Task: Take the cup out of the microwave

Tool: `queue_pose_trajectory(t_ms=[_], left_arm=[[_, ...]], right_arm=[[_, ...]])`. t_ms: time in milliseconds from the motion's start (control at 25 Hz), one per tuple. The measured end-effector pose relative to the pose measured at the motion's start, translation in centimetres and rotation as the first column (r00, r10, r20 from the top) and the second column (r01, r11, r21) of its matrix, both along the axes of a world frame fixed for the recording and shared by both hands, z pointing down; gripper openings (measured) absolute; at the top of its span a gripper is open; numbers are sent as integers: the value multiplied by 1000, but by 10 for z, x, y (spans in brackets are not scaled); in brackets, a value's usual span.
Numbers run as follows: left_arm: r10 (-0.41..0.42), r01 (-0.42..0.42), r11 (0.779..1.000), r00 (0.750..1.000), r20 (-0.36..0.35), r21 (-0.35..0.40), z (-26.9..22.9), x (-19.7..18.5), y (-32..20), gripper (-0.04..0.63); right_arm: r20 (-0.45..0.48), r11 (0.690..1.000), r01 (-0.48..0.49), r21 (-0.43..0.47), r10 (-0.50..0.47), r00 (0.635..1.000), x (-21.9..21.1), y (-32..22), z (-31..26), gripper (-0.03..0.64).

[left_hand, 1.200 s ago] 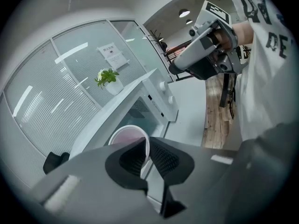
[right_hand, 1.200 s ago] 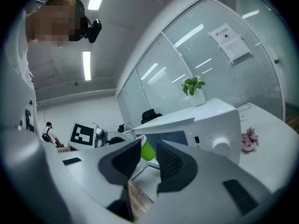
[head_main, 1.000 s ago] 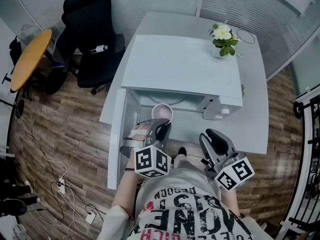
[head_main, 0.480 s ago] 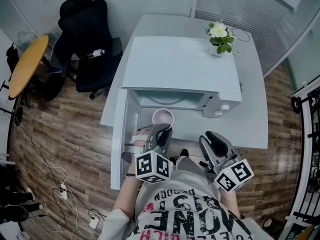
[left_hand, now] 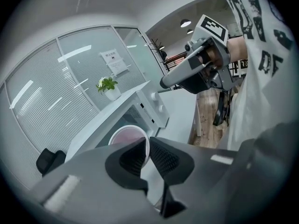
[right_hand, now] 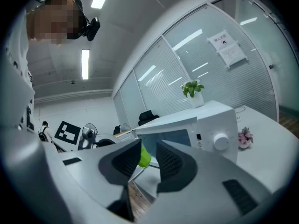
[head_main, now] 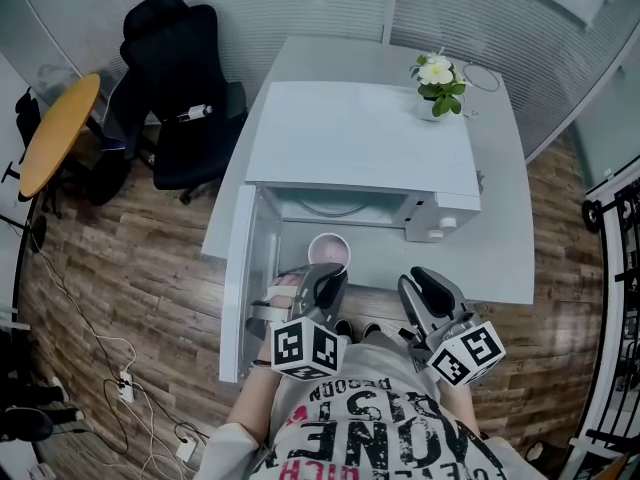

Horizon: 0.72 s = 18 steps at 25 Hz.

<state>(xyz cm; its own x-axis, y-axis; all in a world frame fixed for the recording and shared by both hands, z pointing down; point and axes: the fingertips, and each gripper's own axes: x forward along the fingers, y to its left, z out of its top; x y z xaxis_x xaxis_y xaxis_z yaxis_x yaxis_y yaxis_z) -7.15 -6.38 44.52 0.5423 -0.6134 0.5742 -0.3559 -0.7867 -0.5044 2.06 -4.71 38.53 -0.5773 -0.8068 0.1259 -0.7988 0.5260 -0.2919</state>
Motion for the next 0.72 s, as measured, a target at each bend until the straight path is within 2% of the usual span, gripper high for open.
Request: queue_pose_trajectory(t_ms=[360,720], left_arm=[[-6,6,999,1000,11,-37,10,4,8,38],[-17,17,998,1000,-6,-64,10,4,16,38]], right_arm=[[6,1000,21,-10,-21,1000,5,-5,3,112],[17,999,51,-10,-50,999,-1,-8,2,112]])
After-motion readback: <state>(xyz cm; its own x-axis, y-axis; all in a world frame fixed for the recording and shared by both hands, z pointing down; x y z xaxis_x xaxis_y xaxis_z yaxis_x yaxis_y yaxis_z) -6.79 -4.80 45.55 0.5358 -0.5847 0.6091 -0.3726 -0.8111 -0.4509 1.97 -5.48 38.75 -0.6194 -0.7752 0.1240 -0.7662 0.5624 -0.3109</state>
